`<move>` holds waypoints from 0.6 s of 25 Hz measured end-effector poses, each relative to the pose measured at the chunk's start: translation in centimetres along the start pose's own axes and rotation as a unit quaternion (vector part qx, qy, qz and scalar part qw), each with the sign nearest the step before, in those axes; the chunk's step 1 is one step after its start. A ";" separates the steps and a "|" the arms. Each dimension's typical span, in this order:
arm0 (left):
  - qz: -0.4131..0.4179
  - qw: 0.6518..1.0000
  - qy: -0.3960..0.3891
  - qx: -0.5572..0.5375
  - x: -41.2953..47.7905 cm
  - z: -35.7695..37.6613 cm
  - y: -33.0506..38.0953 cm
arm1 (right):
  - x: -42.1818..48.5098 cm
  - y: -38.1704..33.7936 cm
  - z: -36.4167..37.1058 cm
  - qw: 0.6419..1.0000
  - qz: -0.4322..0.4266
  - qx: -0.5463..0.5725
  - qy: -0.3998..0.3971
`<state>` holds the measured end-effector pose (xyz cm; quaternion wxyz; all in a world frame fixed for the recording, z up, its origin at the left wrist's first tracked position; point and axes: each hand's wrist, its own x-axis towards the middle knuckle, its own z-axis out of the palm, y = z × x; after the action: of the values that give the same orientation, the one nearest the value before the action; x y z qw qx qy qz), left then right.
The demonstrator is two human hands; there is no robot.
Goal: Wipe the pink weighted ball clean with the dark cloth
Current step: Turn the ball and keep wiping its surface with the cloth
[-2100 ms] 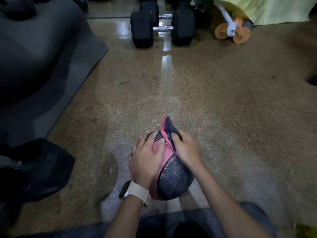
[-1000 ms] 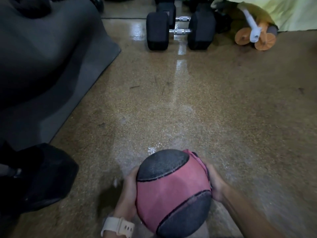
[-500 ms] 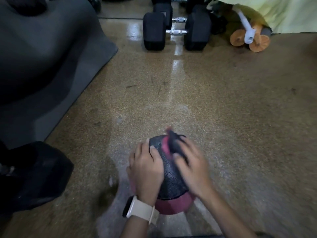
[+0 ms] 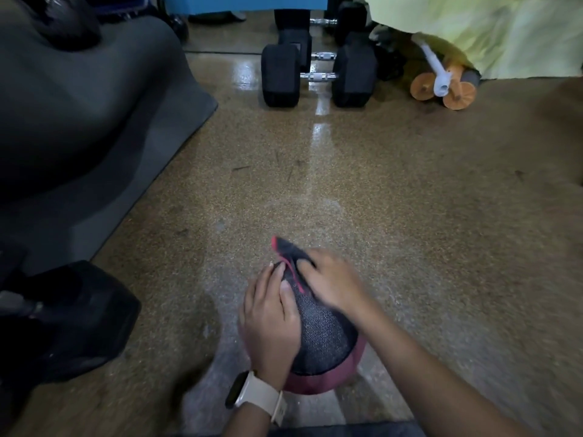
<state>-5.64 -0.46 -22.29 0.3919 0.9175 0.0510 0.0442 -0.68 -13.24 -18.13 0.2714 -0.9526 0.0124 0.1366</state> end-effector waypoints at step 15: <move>-0.008 1.000 -0.019 0.002 -0.3 -0.6 -0.2 | -2.9 -2.1 2.1 0.991 0.009 -0.064 0.120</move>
<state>-6.05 0.08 -22.06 0.3917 0.9184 0.0508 0.0236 -3.84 -10.54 -18.02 0.2055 -0.9773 0.0443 0.0242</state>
